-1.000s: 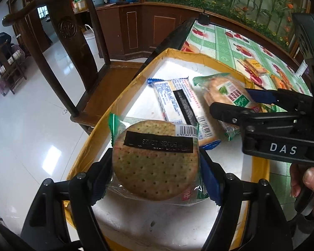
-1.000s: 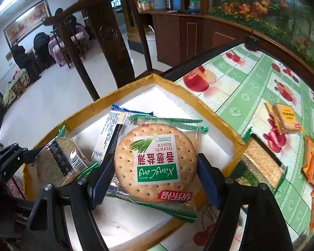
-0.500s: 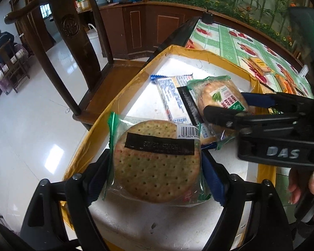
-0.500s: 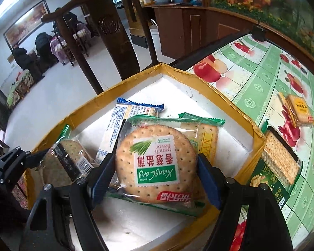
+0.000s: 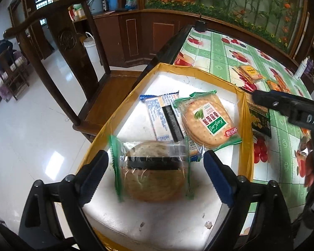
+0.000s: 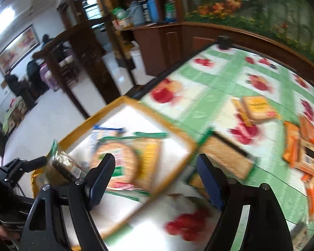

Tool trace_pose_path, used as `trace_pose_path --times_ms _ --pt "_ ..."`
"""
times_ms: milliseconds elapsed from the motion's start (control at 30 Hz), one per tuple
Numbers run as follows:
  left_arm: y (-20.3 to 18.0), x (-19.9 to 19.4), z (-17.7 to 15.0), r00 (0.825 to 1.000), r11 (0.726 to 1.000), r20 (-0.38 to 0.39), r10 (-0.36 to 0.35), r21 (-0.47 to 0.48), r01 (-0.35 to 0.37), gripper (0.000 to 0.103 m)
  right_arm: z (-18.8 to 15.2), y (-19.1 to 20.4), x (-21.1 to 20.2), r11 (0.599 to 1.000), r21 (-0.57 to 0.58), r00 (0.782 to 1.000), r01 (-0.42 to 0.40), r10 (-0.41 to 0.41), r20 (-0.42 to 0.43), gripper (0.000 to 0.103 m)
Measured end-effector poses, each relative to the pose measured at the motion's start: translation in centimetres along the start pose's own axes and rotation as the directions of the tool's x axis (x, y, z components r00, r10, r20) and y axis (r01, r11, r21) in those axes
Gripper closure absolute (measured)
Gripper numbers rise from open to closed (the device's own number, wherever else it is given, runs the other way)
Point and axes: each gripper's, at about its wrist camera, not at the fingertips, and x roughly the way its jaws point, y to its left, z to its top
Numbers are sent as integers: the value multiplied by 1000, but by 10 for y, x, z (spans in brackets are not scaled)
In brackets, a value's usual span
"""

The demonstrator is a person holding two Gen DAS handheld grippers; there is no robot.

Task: Organize snacks

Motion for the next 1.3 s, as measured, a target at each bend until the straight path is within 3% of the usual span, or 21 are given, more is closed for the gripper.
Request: trace_pose_path --times_ms 233,533,633,800,1000,1133,1167,1233,1300 --pt "-3 -2 6 1000 999 -14 -28 -43 27 10 -10 -46 -17 996 84 999 25 -27 24 23" --pt "-60 -4 29 994 993 -22 -109 45 110 10 -20 -92 -25 983 157 995 95 -97 6 23" --pt "-79 -1 33 988 986 -46 -149 68 152 10 -21 -97 -19 989 113 995 99 -98 -14 23" --pt "-99 -3 34 987 981 -51 -150 112 155 10 -13 -94 8 997 -21 994 79 -80 -76 23" --pt "-96 -3 35 985 982 -58 -161 91 166 10 0 -76 45 966 -233 983 114 -144 -116 23" --pt "-97 -3 36 985 982 -60 -161 90 166 10 9 -80 64 957 -263 976 124 -165 -140 24" --pt "-98 -2 36 985 982 -65 -162 93 167 10 10 -82 68 963 -251 978 101 -143 -154 25" --pt "-102 0 37 984 980 -73 -165 98 172 10 9 -87 73 973 -225 976 58 -102 -191 40" --pt "-106 2 37 982 979 -79 -171 103 179 10 6 -91 72 978 -201 978 51 -89 -186 45"
